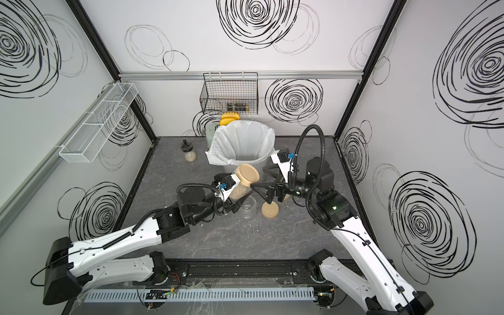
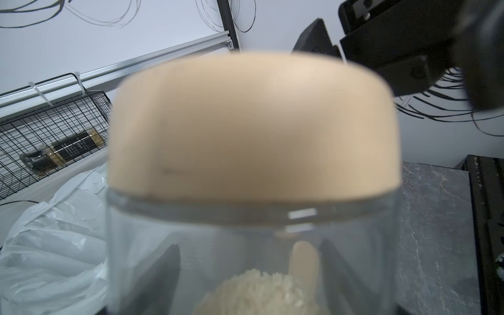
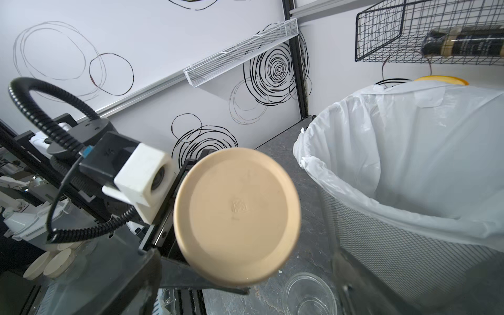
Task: Empty moldy rice from jars
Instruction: Unscrew the lid from the jar.
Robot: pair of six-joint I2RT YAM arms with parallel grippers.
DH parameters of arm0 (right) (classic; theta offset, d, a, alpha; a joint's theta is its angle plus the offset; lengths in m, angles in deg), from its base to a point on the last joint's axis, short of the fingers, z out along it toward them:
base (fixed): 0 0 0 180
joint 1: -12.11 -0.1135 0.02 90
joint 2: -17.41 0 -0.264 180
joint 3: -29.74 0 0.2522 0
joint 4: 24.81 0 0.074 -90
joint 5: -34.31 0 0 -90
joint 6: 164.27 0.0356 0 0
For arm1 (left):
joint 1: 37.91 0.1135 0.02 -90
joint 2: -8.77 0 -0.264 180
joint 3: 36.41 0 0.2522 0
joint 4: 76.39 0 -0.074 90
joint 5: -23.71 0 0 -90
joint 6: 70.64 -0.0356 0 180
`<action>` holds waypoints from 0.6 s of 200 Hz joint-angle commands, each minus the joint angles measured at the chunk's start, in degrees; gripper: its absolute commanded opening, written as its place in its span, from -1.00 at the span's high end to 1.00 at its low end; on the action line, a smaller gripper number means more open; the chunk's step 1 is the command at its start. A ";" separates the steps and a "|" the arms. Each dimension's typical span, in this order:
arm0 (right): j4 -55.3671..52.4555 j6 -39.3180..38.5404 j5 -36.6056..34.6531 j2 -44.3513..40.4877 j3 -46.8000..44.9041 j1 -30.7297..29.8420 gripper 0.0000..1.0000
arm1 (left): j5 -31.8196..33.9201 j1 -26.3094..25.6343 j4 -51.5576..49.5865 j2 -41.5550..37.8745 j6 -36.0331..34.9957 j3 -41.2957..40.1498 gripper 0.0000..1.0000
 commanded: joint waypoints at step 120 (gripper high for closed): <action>6.85 3.77 0.95 3.68 -0.19 -0.31 -0.96 | 1.72 -2.66 14.25 3.65 -0.68 2.08 -0.15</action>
